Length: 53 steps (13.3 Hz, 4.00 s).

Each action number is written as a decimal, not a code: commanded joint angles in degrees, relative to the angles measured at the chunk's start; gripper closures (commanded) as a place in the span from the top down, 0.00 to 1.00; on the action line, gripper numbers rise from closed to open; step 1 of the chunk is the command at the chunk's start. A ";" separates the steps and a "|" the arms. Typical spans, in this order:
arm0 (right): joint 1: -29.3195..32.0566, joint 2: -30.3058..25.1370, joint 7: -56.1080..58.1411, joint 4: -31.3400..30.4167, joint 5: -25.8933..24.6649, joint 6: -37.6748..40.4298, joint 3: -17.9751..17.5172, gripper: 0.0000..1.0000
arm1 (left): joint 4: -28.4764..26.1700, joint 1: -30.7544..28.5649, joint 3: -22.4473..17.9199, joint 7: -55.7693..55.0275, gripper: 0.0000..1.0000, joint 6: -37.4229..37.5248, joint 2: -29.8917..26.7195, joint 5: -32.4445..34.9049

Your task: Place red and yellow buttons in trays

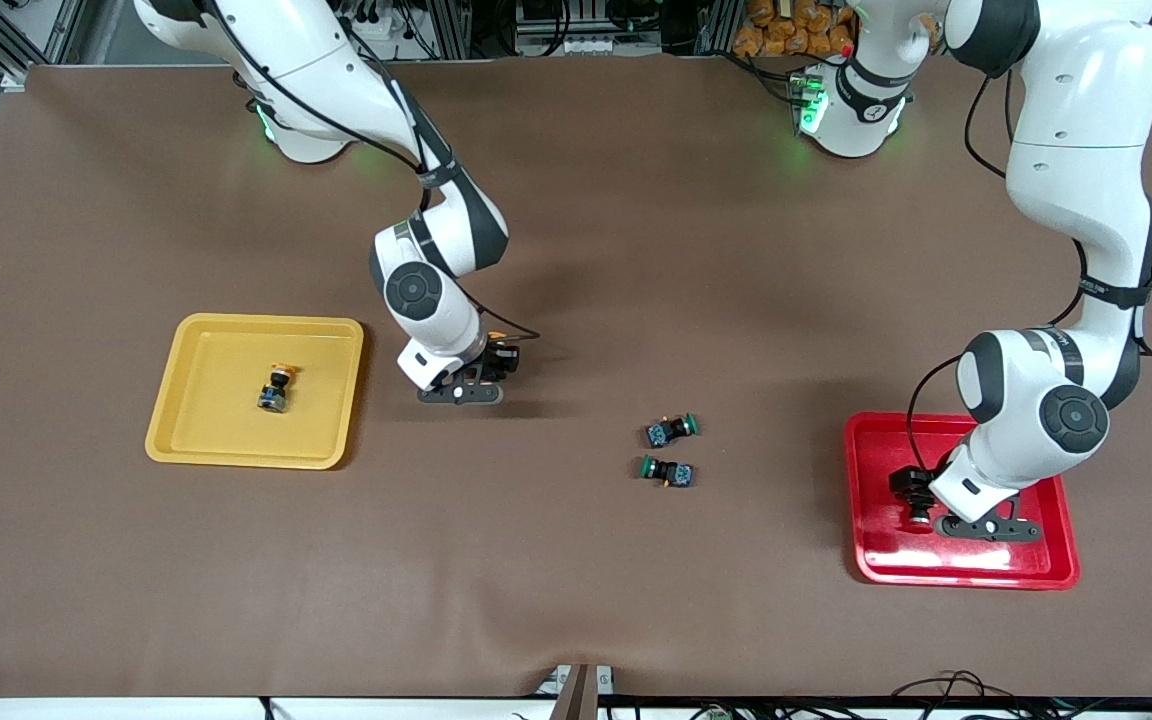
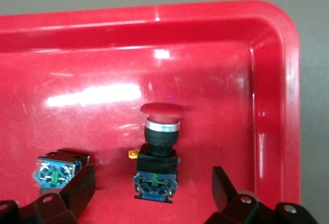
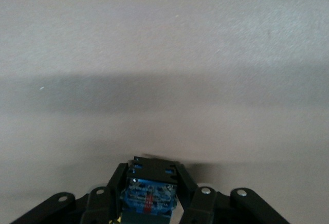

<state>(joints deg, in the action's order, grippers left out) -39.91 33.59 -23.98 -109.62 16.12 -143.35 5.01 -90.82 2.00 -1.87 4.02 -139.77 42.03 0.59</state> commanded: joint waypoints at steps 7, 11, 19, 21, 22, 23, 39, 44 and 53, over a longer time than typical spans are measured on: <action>17.03 -15.56 15.42 7.75 0.59 34.43 0.79 0.00 | 0.64 -0.51 0.11 -0.06 1.00 22.50 -21.61 -0.06; 31.36 -15.93 34.24 7.23 -0.98 39.11 0.87 0.00 | 6.68 0.11 0.55 -0.32 1.00 36.72 -26.56 -0.33; 44.30 -3.72 50.44 4.94 -8.11 23.05 0.87 0.00 | 9.96 0.20 6.18 -3.74 1.00 47.48 -27.96 -0.15; 45.09 -1.35 50.44 4.85 -8.12 19.96 0.79 0.00 | 9.53 0.28 6.18 -4.02 1.00 47.66 -28.84 0.55; 44.66 -1.25 50.27 4.85 -8.12 19.78 0.79 0.21 | 8.48 0.37 6.35 -4.28 1.00 47.93 -29.89 0.81; 44.57 -1.34 49.83 4.94 -8.12 19.78 0.79 0.80 | 6.90 -0.15 6.35 -4.63 1.00 47.58 -31.03 0.82; 32.97 -10.56 42.80 31.74 -7.59 53.07 0.17 1.00 | -2.70 -2.09 7.85 -6.47 1.00 36.15 -43.69 -0.07; 29.63 -16.71 37.35 32.54 -8.47 58.16 0.96 1.00 | 0.46 -1.83 7.84 -14.46 1.00 45.86 -45.10 -0.50; 25.67 -24.89 43.31 31.48 -11.90 63.80 14.49 1.00 | 5.30 -3.31 10.13 -18.97 1.00 50.83 -41.85 -0.68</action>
<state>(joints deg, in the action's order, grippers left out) -12.12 10.39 18.26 -76.25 5.34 -79.84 17.15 -87.56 0.19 7.96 -17.98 -90.23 -0.75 -0.25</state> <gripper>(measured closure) 0.000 0.000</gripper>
